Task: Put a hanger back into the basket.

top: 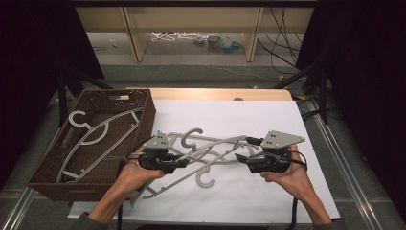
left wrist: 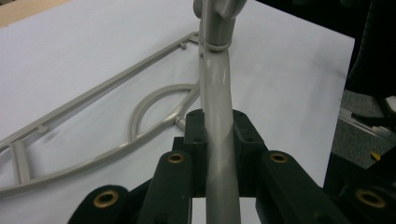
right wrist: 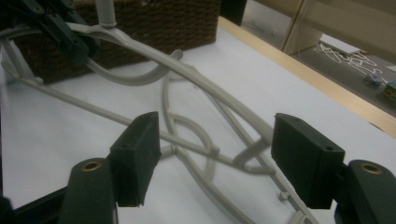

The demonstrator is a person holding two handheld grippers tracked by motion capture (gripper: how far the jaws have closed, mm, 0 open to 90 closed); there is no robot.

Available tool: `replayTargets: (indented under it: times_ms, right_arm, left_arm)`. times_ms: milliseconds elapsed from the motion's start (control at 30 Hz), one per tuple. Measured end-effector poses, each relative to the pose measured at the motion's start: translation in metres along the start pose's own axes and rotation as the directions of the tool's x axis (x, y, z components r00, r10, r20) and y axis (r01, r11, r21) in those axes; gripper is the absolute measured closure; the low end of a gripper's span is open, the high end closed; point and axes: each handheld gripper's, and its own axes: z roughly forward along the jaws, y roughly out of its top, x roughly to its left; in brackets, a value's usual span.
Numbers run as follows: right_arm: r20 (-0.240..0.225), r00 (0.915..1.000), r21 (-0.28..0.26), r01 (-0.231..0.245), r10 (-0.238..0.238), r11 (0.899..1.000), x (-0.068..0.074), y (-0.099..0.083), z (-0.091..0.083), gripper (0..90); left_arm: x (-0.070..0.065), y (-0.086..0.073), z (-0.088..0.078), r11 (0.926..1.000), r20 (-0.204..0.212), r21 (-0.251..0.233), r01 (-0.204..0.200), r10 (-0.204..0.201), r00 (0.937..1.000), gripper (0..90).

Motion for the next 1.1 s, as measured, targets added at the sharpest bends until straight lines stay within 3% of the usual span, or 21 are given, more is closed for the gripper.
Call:
replayTargets:
  times_ms: [33,167,300,500,700,1100]
  right_arm:
    - [-0.002,0.9997,-0.009,-0.024,0.024,1.000,0.001,-0.002,-0.002,32.6]
    - [0.032,0.9983,-0.043,-0.047,0.048,0.998,0.004,-0.009,-0.007,29.2]
    - [0.013,0.9981,-0.038,-0.061,0.061,0.997,0.010,-0.017,-0.009,29.2]
    - [-0.002,0.9985,-0.021,-0.055,0.055,0.998,0.016,-0.027,-0.008,28.6]
    - [0.007,0.9976,-0.028,-0.069,0.070,0.997,0.018,-0.033,-0.007,25.8]
    - [0.029,0.9952,-0.030,-0.093,0.094,0.995,0.022,-0.039,-0.009,20.5]
  left_arm:
    - [0.002,0.001,-0.004,0.9999,0.004,-0.011,0.011,-0.011,0.9999,79.3]
    - [0.004,0.002,-0.017,0.9972,0.004,-0.055,0.050,-0.050,0.9988,79.3]
    - [0.005,0.008,-0.037,0.9913,0.012,-0.097,0.088,-0.088,0.9961,79.3]
    - [0.003,0.025,-0.079,0.9865,-0.030,-0.141,0.083,-0.088,0.9956,79.3]
    - [0.013,0.036,-0.116,0.9826,-0.090,-0.174,0.064,-0.080,0.9927,79.3]
    - [0.043,0.034,-0.143,0.9782,-0.165,-0.174,0.113,-0.142,0.9761,79.3]
